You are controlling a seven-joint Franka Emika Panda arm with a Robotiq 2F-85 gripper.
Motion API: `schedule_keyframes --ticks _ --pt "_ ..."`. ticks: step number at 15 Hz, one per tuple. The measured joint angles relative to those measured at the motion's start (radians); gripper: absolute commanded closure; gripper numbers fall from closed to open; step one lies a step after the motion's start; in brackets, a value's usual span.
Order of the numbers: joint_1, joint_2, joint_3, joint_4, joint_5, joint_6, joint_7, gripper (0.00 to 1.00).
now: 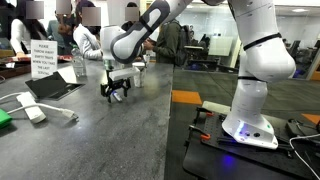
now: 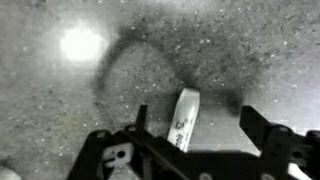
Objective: Put the marker inside the cup
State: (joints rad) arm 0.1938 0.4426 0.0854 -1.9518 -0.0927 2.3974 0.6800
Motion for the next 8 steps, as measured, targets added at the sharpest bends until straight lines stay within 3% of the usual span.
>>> schedule_keyframes --ticks 3,8 --pt "0.042 0.023 -0.035 0.031 0.005 0.000 0.047 0.51" --pt "0.052 0.018 -0.064 0.047 0.017 0.002 0.072 0.89"
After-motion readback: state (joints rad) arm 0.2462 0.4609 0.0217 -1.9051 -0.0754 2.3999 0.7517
